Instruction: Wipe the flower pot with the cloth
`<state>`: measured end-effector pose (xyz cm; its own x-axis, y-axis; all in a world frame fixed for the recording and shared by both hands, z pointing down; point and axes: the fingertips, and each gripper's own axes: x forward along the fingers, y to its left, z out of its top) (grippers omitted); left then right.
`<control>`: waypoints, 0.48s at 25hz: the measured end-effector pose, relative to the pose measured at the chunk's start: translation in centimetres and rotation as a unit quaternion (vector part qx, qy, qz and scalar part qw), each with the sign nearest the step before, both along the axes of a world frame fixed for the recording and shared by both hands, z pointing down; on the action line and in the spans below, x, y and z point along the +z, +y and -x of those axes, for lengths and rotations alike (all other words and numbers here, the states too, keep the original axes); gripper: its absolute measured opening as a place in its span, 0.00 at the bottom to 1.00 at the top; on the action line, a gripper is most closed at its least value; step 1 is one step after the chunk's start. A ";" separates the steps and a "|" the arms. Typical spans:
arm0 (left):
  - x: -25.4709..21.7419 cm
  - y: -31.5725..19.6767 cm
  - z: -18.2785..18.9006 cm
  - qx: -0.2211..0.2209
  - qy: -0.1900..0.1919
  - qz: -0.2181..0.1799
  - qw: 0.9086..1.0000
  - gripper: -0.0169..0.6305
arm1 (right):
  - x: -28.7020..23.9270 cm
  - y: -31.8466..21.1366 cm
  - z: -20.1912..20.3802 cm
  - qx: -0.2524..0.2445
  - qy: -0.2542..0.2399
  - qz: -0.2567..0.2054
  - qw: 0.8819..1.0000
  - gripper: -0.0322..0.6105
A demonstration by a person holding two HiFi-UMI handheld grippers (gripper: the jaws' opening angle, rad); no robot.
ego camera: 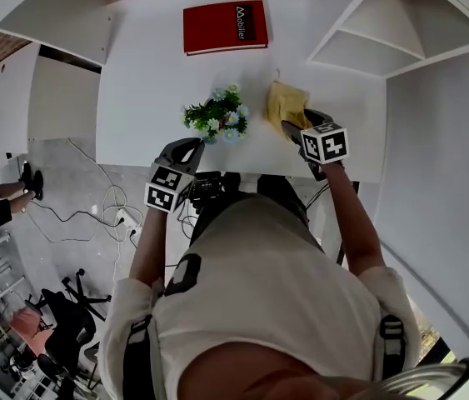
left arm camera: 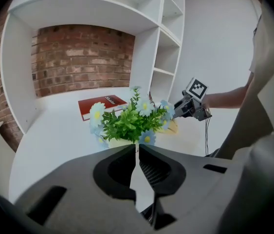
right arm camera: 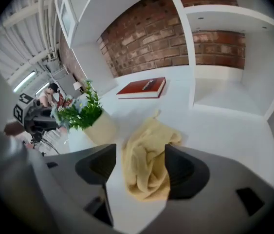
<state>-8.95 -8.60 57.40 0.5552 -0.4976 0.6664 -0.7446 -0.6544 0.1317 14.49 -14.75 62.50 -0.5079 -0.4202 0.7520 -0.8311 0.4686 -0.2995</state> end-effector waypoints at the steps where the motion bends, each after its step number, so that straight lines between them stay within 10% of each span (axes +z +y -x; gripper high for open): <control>1: 0.5 -0.1 0.2 0.000 -0.007 0.002 1.000 0.06 | 0.8 -0.1 -0.2 -0.004 0.015 0.003 1.000 0.55; 12: 3.5 -1.0 0.5 -0.010 -0.012 0.023 1.000 0.06 | 5.3 0.8 -0.8 -0.042 0.082 0.034 0.995 0.29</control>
<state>-9.49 -9.60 60.86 0.5289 -0.4775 0.7016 -0.7607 -0.6333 0.1424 15.26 -13.96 67.77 -0.4063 -0.3269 0.8533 -0.8307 0.5211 -0.1959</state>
